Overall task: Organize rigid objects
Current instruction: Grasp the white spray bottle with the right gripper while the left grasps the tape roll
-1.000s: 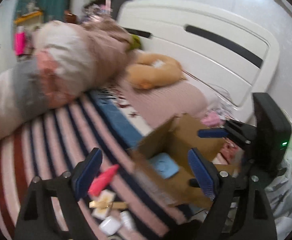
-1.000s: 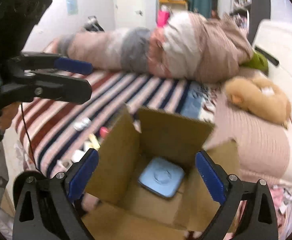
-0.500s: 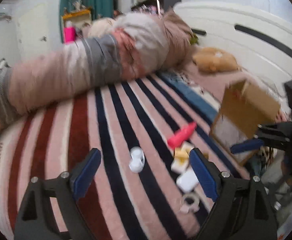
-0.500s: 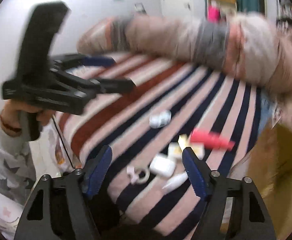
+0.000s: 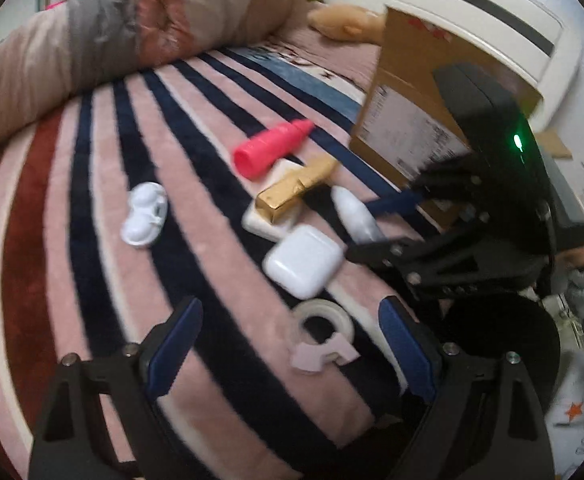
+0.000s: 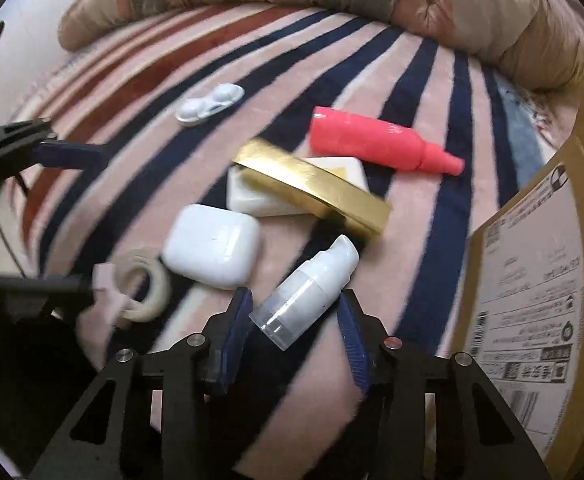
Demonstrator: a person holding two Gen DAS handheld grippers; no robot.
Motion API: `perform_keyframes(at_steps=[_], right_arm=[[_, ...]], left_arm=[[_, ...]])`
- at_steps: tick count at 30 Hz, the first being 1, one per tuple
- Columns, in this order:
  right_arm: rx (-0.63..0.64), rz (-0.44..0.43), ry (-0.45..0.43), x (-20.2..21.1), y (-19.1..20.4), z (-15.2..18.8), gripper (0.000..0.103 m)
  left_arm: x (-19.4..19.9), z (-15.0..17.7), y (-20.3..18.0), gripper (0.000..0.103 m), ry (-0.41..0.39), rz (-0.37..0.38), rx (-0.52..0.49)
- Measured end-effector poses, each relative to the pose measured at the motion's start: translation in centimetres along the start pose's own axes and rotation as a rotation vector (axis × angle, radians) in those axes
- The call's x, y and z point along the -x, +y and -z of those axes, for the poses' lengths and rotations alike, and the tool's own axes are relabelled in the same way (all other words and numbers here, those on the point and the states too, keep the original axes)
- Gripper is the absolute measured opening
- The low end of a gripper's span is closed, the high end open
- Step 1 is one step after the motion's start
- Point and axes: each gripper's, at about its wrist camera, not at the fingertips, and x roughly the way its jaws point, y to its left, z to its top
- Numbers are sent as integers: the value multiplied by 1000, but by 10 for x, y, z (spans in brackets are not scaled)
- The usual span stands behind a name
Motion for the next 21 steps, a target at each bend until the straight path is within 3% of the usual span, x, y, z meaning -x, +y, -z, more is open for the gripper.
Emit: perform_keyframes(at_steps=[3, 4, 6, 7, 8, 9, 10, 11, 15, 19, 21], right_arm=[[2, 10, 5, 1, -1, -6, 42], [-7, 14, 9, 0, -1, -8, 48], [-18, 25, 4, -3, -1, -14, 54], [-20, 22, 3, -4, -3, -16, 53], [-24, 16, 5, -7, -5, -15, 53], [-24, 15, 5, -10, -5, -16, 51], [-15, 22, -2, -10, -3, -17, 41], [-2, 33, -8, -10, -1, -18, 39], [36, 17, -15, -2, 4, -13, 39], [84, -40, 0, 7, 11, -5, 39], [76, -24, 33, 7, 14, -2, 40]], left_arm=[[-11, 4, -6, 87, 45, 47, -1], [-16, 5, -8, 84, 58, 66, -6], [-24, 6, -13, 69, 93, 63, -21], [-29, 7, -15, 50, 112, 34, -31], [-30, 8, -16, 41, 118, -9, -39], [-30, 9, -15, 40, 116, -21, -36], [-27, 10, -14, 38, 107, -13, -25], [-26, 11, -13, 38, 103, -4, -15], [-12, 18, -6, 37, 76, -22, 13], [7, 25, 10, 37, 46, -116, 51], [10, 28, 16, 38, 44, -152, 80]])
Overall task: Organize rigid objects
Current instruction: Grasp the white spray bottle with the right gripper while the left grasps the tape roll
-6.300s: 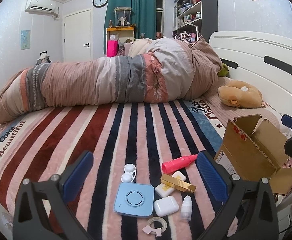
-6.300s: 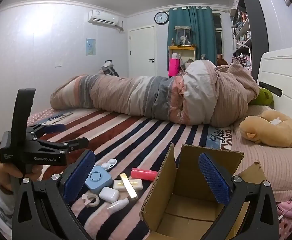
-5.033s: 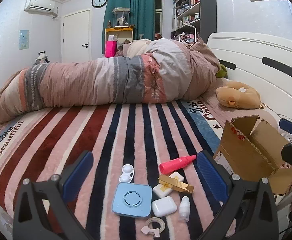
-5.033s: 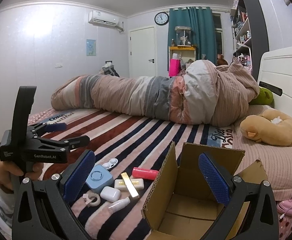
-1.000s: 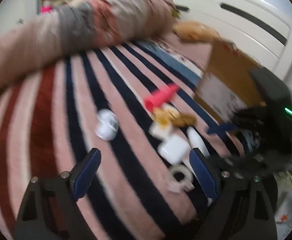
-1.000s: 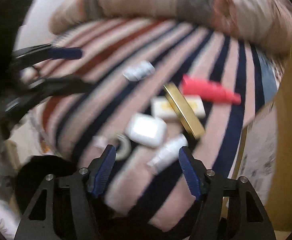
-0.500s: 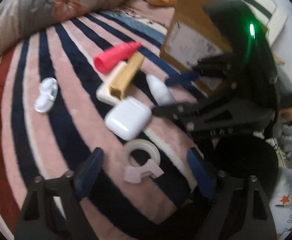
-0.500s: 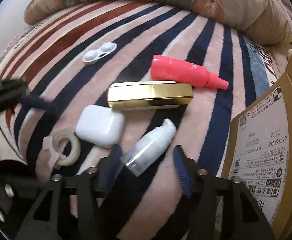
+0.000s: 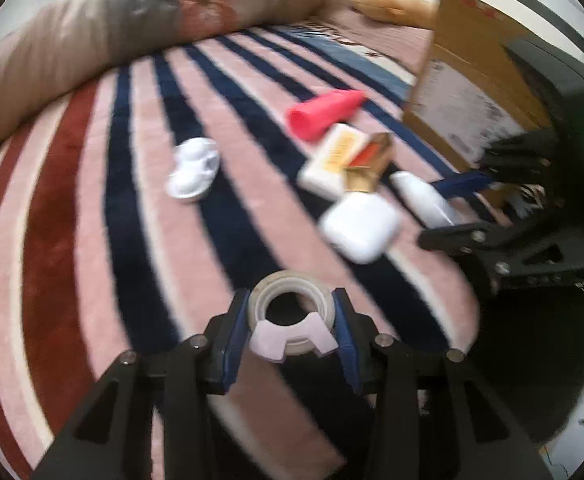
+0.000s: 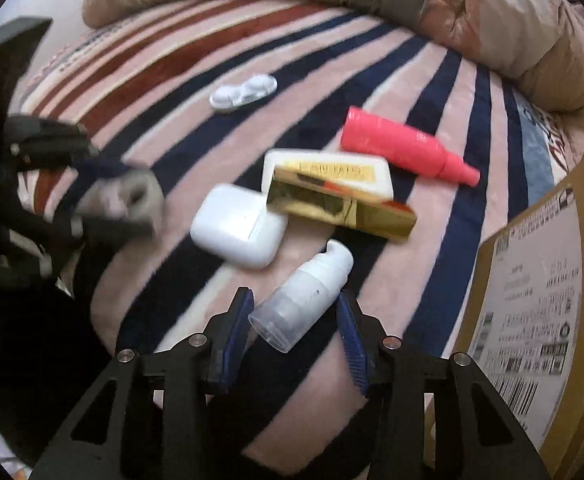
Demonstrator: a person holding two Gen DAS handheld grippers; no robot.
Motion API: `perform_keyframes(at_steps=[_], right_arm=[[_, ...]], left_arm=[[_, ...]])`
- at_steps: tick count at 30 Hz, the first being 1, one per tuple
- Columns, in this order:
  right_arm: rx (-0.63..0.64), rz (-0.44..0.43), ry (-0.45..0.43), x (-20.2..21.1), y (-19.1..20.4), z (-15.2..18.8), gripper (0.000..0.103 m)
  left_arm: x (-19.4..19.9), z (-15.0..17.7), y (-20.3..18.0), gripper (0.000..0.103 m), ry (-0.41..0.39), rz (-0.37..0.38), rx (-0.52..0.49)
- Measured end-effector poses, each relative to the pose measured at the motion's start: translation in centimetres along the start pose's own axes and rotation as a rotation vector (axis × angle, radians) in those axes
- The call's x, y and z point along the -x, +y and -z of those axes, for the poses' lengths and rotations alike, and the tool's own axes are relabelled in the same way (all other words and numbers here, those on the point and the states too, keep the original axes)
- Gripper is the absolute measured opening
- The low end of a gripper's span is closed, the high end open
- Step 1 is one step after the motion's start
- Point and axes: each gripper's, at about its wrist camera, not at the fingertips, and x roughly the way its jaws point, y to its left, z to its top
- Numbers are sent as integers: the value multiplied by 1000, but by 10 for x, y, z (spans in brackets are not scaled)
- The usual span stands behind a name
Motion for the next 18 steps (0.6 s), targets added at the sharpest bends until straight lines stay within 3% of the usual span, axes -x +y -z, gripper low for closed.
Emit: perform_keyframes(at_steps=[3, 4, 6, 7, 8, 14, 18], right_arm=[[-50, 13, -23, 1, -2, -6, 63], [-72, -4, -32, 1, -3, -7, 62], [-79, 14, -9, -4, -4, -11, 51], [-74, 44, 8, -8, -3, -11, 31], [-71, 58, 17, -10, -2, -11, 24], [3, 123, -64, 18, 15, -10, 21], [41, 61, -201, 81, 35, -14, 21]], left_arm=[[-5, 3, 4, 38, 6, -37, 36], [-4, 6, 2, 38, 0, -39, 38], [-5, 9, 3, 39, -9, -44, 37], [-3, 11, 2, 39, -15, -48, 37], [-4, 14, 4, 37, -19, -48, 37], [-10, 3, 7, 37, -35, -49, 25], [2, -1, 8, 37, -56, -60, 27]])
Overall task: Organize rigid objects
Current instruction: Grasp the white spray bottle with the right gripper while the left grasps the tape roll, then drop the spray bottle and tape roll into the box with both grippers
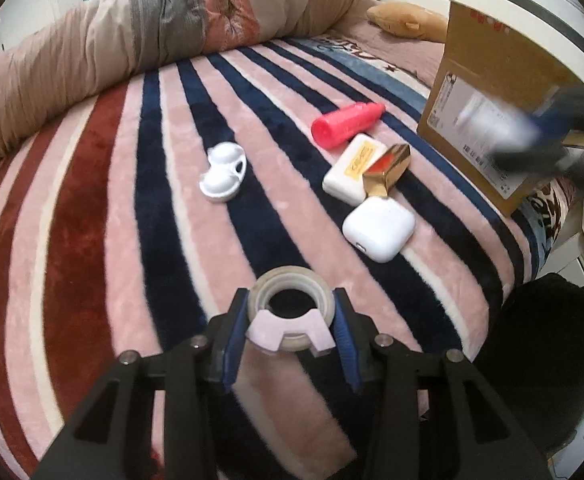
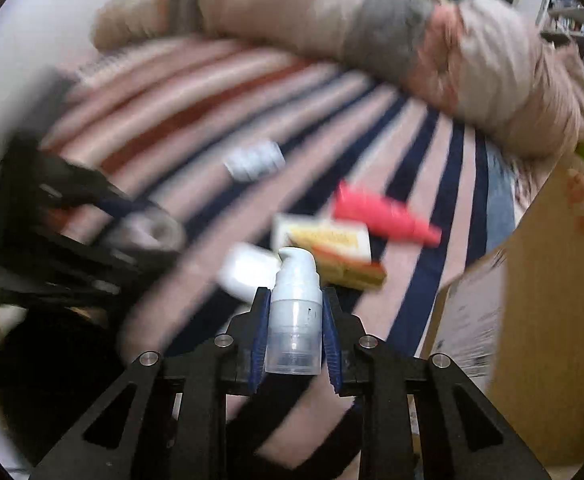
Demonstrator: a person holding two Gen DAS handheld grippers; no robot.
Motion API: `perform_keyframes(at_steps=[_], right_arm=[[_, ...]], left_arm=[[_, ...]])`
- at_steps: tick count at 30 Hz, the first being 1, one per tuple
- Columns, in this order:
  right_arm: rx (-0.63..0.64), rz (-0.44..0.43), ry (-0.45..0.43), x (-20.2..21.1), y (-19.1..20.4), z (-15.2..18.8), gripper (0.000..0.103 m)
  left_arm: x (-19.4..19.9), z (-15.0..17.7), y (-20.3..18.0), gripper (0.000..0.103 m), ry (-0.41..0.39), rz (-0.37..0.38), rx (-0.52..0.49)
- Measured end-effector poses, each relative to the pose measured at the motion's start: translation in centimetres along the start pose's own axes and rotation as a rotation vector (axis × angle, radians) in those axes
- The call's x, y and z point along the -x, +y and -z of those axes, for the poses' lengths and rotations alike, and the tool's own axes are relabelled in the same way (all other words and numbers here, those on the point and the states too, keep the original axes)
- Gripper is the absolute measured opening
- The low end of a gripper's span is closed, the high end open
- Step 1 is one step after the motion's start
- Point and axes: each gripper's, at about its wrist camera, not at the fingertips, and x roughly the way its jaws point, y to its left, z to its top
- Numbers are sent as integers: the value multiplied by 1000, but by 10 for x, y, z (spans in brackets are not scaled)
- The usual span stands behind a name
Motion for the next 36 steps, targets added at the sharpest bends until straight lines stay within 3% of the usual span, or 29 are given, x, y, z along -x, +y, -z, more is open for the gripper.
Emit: perform_keyframes(at_steps=[4, 6, 8, 11, 16, 20, 24, 27, 29, 31, 33, 35, 36], right_arm=[[-24, 0, -208, 97, -19, -23, 21], [-68, 58, -257, 133, -44, -26, 21], [-126, 140, -241, 149, -74, -19, 21], [-221, 237, -144, 137, -116, -1, 21], [-323, 284, -17, 97, -155, 33, 24], [-343, 262, -47, 99, -160, 45, 40], [-362, 223, -106, 113, -175, 60, 46], [-371, 209, -128, 117, -181, 70, 47], [-371, 208, -134, 119, -182, 75, 47], [-372, 206, -134, 119, -185, 80, 47], [-375, 212, -131, 120, -186, 83, 48], [-374, 219, -128, 122, -187, 86, 60], [-374, 221, -130, 123, -186, 86, 63]], left_arm=[[13, -7, -1, 37, -14, -6, -8], [16, -9, -2, 37, -16, -6, -11], [18, -11, -3, 37, -19, -8, -12], [23, -18, -5, 37, -29, 5, 3], [56, -50, -31, 37, -90, 23, -54], [99, -101, -82, 37, -186, 70, -178], [118, -160, -146, 37, -226, 182, -297], [103, -192, -188, 37, -188, 224, -366], [79, -208, -212, 37, -112, 269, -390], [53, -216, -229, 37, -31, 267, -419], [36, -219, -237, 46, 12, 217, -435], [32, -218, -235, 76, 9, 189, -430], [36, -217, -232, 79, -12, 183, -422]])
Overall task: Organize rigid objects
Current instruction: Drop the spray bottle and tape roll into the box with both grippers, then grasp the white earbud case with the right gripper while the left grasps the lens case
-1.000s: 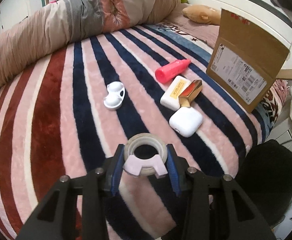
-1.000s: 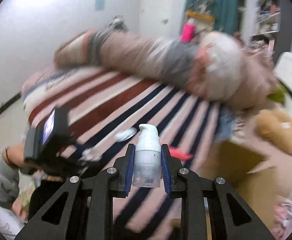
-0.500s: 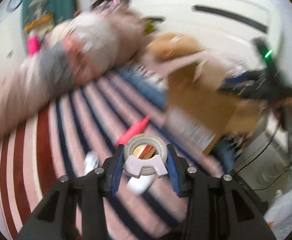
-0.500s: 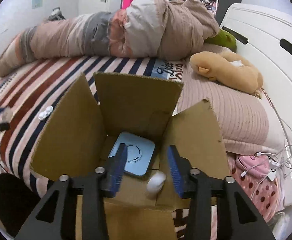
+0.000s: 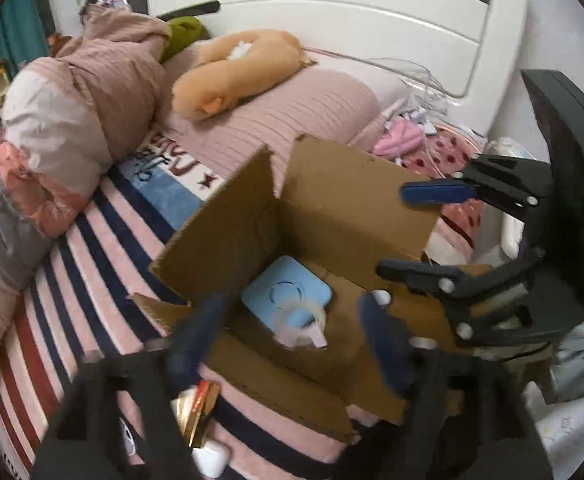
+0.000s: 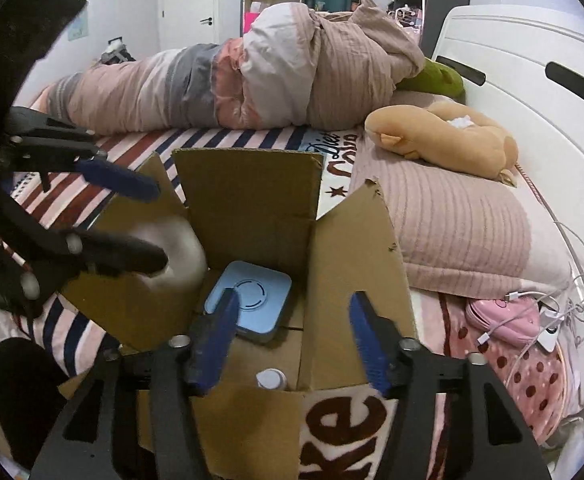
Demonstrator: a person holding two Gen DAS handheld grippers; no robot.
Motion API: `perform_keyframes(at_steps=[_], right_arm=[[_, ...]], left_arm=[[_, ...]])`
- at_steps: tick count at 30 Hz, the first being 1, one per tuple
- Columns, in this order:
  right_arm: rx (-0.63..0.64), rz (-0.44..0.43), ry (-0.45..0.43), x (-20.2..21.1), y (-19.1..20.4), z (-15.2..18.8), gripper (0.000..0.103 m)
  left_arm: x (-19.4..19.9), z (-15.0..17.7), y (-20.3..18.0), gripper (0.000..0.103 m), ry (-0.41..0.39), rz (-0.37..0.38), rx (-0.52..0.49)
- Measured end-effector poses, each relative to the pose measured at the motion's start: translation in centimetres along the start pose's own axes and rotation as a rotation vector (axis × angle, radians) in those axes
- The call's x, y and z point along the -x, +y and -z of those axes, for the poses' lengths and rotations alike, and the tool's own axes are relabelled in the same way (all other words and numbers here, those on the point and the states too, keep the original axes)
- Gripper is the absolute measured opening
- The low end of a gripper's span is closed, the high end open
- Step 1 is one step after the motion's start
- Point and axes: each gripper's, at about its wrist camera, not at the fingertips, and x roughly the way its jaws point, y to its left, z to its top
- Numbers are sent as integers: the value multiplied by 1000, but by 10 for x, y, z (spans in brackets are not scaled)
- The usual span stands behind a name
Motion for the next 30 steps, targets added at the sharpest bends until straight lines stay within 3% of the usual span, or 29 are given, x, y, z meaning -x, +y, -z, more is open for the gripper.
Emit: perform_keyframes(at_steps=[4, 7, 10, 14, 19, 23, 26, 30], right_arm=[[15, -9, -24, 7, 9, -3, 65], [36, -73, -84, 18, 27, -12, 65], [79, -173, -153, 32, 58, -25, 65], [152, -347, -165, 36, 114, -42, 65], [241, -541, 5, -9, 196, -45, 65], [281, -489, 240, -80, 238, -28, 65], [259, -459, 397, -132, 243, -10, 65], [279, -427, 433, -165, 246, -2, 65]], left_arm=[[34, 13, 12, 81, -88, -13, 30], [67, 32, 33, 84, -142, -110, 70], [87, 66, 70, 84, -163, -226, 148], [92, 117, 119, 84, -158, -278, 264], [49, 186, 175, 84, -55, -324, 408], [2, 227, 197, 84, -3, -269, 491], [-20, 241, 201, 84, 1, -231, 505], [-36, 248, 206, 84, 2, -234, 511]])
